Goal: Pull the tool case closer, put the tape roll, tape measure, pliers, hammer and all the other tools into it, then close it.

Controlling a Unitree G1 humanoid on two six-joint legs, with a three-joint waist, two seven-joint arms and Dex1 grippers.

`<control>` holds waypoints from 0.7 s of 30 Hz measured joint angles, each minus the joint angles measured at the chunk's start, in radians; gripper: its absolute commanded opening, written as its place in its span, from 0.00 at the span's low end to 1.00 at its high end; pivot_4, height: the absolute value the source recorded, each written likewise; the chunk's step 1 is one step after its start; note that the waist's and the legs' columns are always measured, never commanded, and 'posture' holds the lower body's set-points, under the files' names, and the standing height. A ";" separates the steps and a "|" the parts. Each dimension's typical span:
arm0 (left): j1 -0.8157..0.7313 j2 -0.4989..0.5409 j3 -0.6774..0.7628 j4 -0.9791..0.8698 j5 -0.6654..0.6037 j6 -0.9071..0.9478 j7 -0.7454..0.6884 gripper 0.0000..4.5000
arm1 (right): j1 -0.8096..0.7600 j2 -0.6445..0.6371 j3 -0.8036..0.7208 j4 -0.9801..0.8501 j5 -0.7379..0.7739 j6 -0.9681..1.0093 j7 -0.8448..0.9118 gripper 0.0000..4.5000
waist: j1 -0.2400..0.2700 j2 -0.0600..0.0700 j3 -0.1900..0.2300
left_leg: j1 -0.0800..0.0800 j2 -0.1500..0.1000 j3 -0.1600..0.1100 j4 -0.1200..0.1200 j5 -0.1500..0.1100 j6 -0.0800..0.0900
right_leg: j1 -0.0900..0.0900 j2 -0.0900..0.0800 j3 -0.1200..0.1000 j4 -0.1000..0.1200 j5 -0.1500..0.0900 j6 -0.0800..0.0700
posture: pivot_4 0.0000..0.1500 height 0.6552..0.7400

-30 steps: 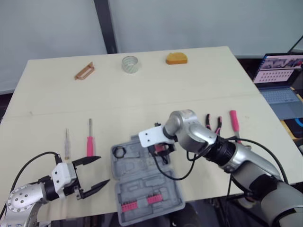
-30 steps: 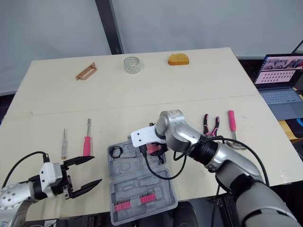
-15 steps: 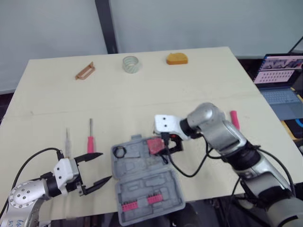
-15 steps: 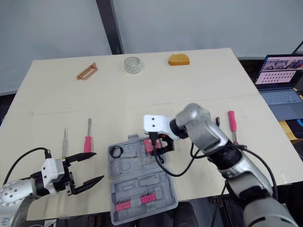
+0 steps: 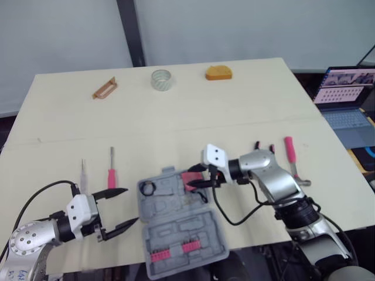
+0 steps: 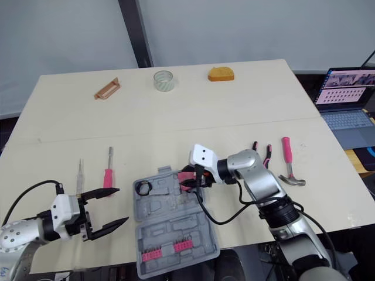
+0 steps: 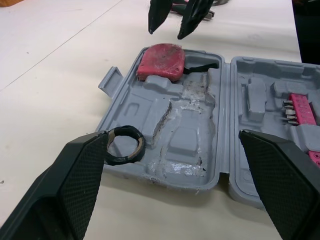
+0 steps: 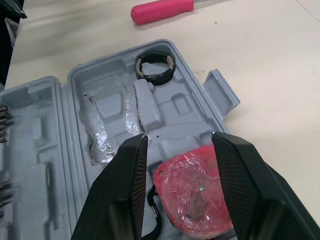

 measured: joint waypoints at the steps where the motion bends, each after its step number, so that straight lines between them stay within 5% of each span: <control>1: 0.000 0.001 0.001 -0.001 0.000 0.000 0.000 1.00 | 0.006 0.002 -0.005 0.015 0.005 -0.017 -0.007 0.48 | 0.000 0.000 0.000 | 0.000 0.000 0.000 0.000 0.000 0.000 | 0.000 0.000 0.000 0.000 0.000 0.000 | 1.00 0.94; 21: 0.004 0.012 0.029 -0.009 0.000 0.031 -0.010 1.00 | 0.036 0.053 -0.023 0.257 0.014 -0.224 -0.086 0.48 | 0.000 0.000 0.000 | 0.000 0.000 0.000 0.000 0.000 0.000 | 0.000 0.000 0.000 0.000 0.000 0.000 | 1.00 0.94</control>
